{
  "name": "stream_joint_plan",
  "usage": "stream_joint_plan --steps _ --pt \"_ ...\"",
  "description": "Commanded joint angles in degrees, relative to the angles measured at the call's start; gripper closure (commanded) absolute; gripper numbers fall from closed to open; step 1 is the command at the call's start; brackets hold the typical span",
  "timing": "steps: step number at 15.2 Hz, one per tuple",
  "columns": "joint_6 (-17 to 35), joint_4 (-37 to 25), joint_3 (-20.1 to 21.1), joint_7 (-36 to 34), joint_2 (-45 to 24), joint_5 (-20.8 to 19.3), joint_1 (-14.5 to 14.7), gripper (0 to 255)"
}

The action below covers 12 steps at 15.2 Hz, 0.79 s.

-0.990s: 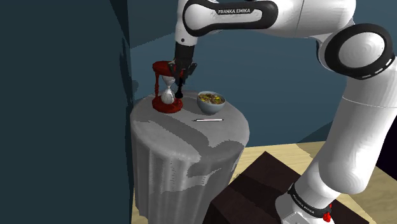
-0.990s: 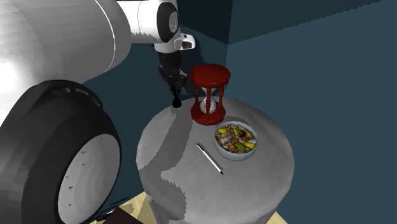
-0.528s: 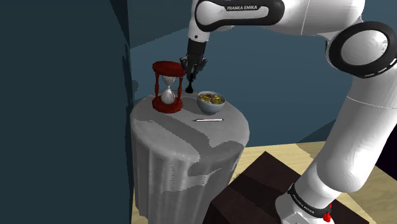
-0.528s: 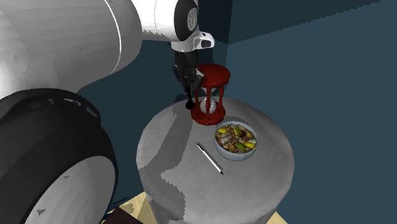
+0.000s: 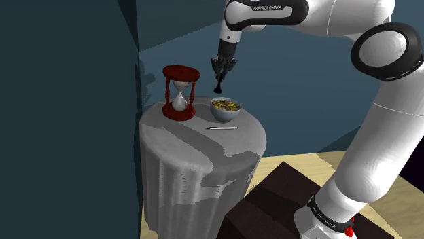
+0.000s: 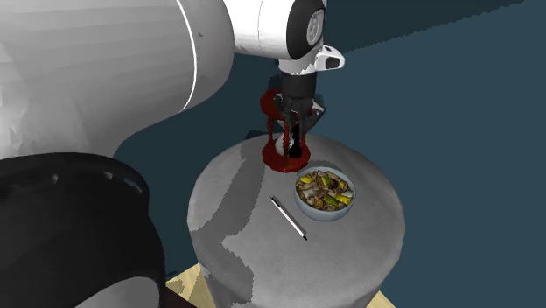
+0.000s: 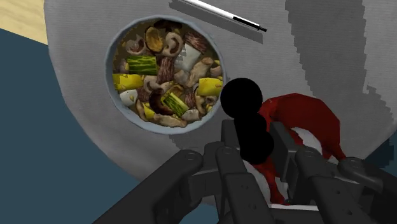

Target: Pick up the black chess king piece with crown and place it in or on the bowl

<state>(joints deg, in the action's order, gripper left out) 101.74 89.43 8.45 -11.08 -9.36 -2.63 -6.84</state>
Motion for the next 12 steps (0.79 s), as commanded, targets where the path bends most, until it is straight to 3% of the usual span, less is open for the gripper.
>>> stream_joint_plan --steps 1,6,12 --pt "-0.8 -1.2 -1.1 2.8 -0.4 0.3 -1.5 255" --pt "-2.6 -5.1 -3.7 9.5 -2.3 1.0 -5.5 255" --pt "2.2 0.2 -3.7 9.4 -1.8 1.0 -5.5 255"
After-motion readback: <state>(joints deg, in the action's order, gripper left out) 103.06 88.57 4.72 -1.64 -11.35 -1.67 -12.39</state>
